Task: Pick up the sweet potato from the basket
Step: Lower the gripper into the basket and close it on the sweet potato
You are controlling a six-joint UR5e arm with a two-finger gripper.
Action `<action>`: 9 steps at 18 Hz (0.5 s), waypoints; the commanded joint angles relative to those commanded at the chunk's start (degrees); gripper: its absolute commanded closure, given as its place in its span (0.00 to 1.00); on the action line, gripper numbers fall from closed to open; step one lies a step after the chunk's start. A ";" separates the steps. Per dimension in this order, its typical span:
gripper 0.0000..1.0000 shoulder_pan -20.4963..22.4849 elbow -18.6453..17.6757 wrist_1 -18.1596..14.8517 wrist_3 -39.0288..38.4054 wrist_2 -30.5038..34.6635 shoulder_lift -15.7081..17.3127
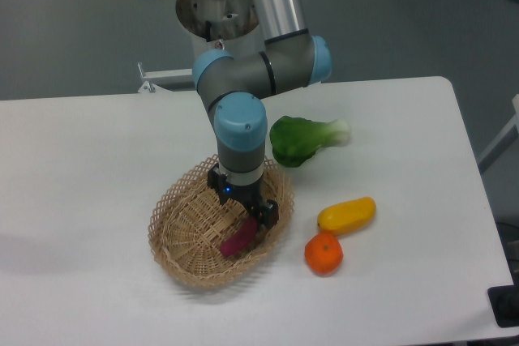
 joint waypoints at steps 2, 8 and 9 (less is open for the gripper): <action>0.00 0.00 0.09 0.09 0.00 0.00 -0.62; 0.00 0.00 0.26 0.09 0.00 0.00 -1.50; 0.00 0.00 0.26 0.09 0.00 0.09 -1.76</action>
